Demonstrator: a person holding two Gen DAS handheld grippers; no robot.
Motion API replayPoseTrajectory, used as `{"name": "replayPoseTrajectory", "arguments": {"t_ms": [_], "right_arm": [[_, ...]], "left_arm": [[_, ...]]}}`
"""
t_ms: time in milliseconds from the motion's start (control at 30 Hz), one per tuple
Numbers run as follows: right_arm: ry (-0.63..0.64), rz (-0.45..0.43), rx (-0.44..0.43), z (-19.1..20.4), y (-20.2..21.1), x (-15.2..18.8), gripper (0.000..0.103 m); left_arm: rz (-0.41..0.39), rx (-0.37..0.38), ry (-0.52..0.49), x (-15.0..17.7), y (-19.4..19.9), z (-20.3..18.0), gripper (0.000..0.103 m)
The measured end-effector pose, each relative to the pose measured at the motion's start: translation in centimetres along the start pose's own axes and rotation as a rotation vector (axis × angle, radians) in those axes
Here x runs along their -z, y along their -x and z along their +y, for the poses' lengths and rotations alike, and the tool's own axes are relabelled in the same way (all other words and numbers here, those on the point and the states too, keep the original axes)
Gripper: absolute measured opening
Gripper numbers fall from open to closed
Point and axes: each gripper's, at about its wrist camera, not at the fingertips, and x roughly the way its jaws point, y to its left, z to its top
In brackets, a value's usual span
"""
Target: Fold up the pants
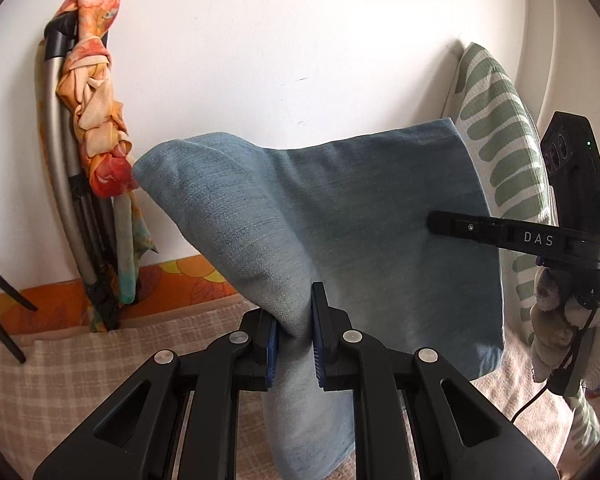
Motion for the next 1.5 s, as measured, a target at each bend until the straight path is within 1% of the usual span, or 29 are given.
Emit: {"name": "replayPoseTrajectory", "arguments": {"t_ms": [133, 267, 433, 533, 633, 700, 767, 800, 833, 900, 1000, 1133, 1233, 1267, 1300, 1333, 1433, 1500], "right_arm": [[0.001, 0.029, 0.030, -1.3, -3.2, -0.5, 0.010], [-0.012, 0.062, 0.069, -2.7, -5.9, -0.3, 0.010], [0.000, 0.090, 0.114, -3.2, -8.1, -0.4, 0.011], [0.019, 0.087, 0.160, -3.0, -8.6, -0.5, 0.017], [0.013, 0.087, 0.179, -3.1, -8.5, -0.7, 0.022], [0.011, 0.085, 0.188, -3.2, -8.2, -0.6, 0.030], [0.007, 0.068, 0.183, -3.2, -7.5, -0.4, 0.030], [0.002, 0.064, 0.179, -3.2, -7.2, -0.4, 0.030], [0.004, 0.064, 0.182, -3.1, -7.0, -0.3, 0.030], [0.010, 0.064, 0.189, -2.9, -6.7, -0.1, 0.032], [0.015, 0.059, 0.185, -3.1, -6.1, 0.3, 0.034], [0.039, 0.053, 0.192, -1.8, -5.5, 0.7, 0.037], [0.050, 0.052, 0.190, -1.3, -4.9, 1.4, 0.047], [0.053, 0.048, 0.195, -1.1, -4.5, 1.6, 0.055], [0.060, 0.038, 0.199, -0.8, -4.0, 1.9, 0.059], [0.067, 0.029, 0.200, -0.4, -3.5, 2.1, 0.060], [0.080, 0.007, 0.208, 0.6, -1.9, 2.7, 0.067], [0.094, -0.010, 0.214, 1.4, -0.8, 3.1, 0.076]], "left_arm": [[0.032, -0.013, 0.003, -0.2, -2.6, 0.9, 0.012], [0.051, -0.037, -0.004, 0.0, -4.3, 1.1, 0.012], [0.077, -0.066, 0.004, 0.1, -5.9, 1.4, 0.013], [0.085, -0.080, -0.001, 0.0, -6.6, 1.8, 0.015], [0.102, -0.089, -0.005, 0.2, -6.9, 1.9, 0.018], [0.095, -0.099, -0.001, 0.2, -6.8, 1.9, 0.018], [0.085, -0.099, -0.012, 0.1, -6.6, 1.7, 0.018], [0.083, -0.099, -0.018, 0.1, -6.3, 1.6, 0.021], [0.079, -0.103, -0.022, 0.1, -6.0, 1.5, 0.027], [0.069, -0.100, -0.024, 0.1, -5.4, 1.3, 0.033], [0.060, -0.093, -0.014, 0.0, -4.8, 1.1, 0.035], [0.045, -0.095, -0.013, -0.3, -3.7, 1.0, 0.047], [0.038, -0.088, -0.014, -0.1, -2.4, 0.9, 0.050], [0.036, -0.086, -0.017, -0.1, -1.9, 0.8, 0.052], [0.031, -0.089, -0.020, 0.0, -1.4, 0.6, 0.056], [0.024, -0.092, -0.024, 0.1, -0.8, 0.5, 0.059], [0.010, -0.090, -0.019, 0.3, 0.9, 0.1, 0.061], [0.006, -0.086, -0.005, 0.5, 2.1, 0.0, 0.066]]}}
